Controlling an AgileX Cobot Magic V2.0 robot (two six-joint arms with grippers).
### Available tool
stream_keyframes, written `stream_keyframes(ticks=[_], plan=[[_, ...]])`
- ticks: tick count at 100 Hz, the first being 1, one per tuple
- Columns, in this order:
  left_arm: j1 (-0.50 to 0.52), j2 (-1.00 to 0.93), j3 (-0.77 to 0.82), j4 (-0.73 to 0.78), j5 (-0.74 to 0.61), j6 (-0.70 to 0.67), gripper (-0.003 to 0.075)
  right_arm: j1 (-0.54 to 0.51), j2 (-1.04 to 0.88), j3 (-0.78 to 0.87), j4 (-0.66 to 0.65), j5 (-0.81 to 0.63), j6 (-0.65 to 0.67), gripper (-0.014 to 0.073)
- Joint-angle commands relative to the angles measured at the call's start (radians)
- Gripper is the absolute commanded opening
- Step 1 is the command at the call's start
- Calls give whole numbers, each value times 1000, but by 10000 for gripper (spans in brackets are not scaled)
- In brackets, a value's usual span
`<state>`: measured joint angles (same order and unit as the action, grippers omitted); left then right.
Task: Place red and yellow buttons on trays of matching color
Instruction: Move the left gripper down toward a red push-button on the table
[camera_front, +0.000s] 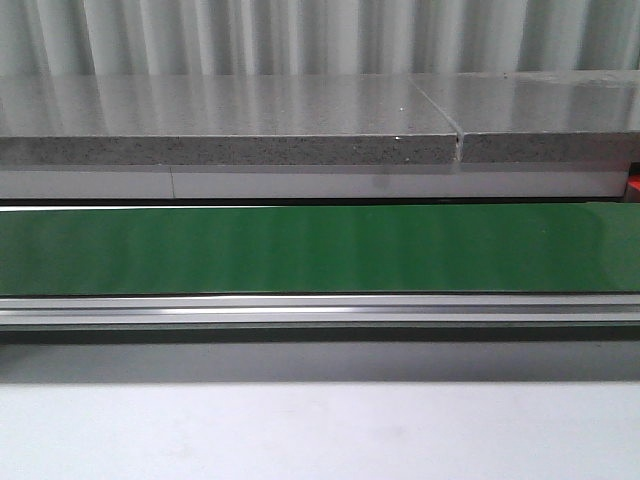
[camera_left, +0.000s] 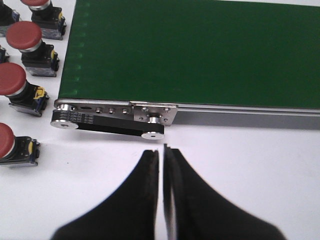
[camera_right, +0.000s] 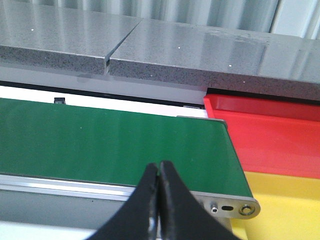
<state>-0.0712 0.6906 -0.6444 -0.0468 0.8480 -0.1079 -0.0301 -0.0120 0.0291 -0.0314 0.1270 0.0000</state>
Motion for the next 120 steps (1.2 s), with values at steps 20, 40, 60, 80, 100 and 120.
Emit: stream_keyframes(ticks=[20, 40, 60, 80, 100, 120], plan=[[4, 12, -36, -66, -27, -25, 498, 0, -12, -7, -11, -82, 0, -71], [4, 12, -27, -56, -3, -163, 683, 0, -12, -7, -11, -82, 0, -71], [58, 38, 18, 66, -3, -352, 655, 0, -12, -7, -11, -82, 0, -71], [200, 128, 48, 75, -3, -361, 655, 0, -12, -7, -11, -82, 0, -71], [348, 191, 48, 89, -44, -344, 655, 0, -12, -7, -11, -82, 0, -71], [432, 263, 48, 91, -89, -321, 655, 0, -12, -7, -11, -82, 0, -71]])
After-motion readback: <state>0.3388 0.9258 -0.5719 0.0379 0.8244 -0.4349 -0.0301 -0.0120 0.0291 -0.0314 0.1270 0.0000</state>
